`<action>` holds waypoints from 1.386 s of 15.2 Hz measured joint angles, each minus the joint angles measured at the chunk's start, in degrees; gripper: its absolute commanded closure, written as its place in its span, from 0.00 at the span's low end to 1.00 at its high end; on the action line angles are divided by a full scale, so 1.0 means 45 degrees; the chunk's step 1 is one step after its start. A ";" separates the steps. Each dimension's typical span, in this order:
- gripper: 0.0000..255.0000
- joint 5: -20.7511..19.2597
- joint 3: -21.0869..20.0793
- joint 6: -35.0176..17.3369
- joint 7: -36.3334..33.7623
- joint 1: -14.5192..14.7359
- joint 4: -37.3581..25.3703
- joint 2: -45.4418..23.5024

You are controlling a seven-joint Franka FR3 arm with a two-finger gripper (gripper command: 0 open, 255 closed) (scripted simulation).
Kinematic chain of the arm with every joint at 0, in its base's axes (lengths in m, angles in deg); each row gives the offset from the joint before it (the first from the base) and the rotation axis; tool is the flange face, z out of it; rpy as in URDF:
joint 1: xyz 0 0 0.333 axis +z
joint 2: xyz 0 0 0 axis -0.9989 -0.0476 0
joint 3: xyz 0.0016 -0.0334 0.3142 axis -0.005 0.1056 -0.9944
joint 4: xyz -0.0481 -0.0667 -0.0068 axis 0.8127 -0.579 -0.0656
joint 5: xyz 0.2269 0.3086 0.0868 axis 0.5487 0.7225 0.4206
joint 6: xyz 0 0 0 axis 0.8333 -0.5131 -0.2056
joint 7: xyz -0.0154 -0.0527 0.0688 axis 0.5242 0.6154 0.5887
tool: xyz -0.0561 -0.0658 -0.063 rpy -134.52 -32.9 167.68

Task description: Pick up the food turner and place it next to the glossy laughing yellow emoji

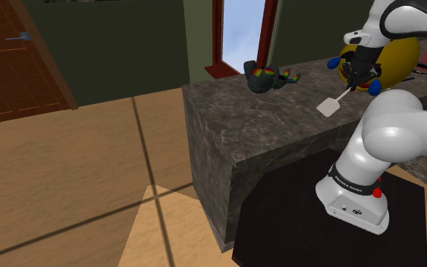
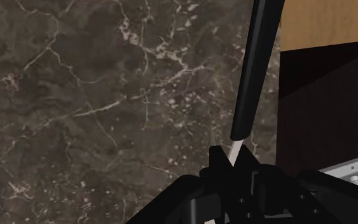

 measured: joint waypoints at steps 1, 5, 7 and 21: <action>1.00 -0.0125 0.0134 -0.0101 -0.0011 -0.0036 0.0108 0.0022; 1.00 -0.0660 0.0730 -0.0575 -0.0143 -0.0126 0.0575 0.0050; 1.00 -0.0929 0.1011 -0.0778 -0.0173 -0.0218 0.0804 0.0087; 1.00 -0.2292 0.2494 -0.1800 -0.0397 -0.0373 0.1556 -0.0017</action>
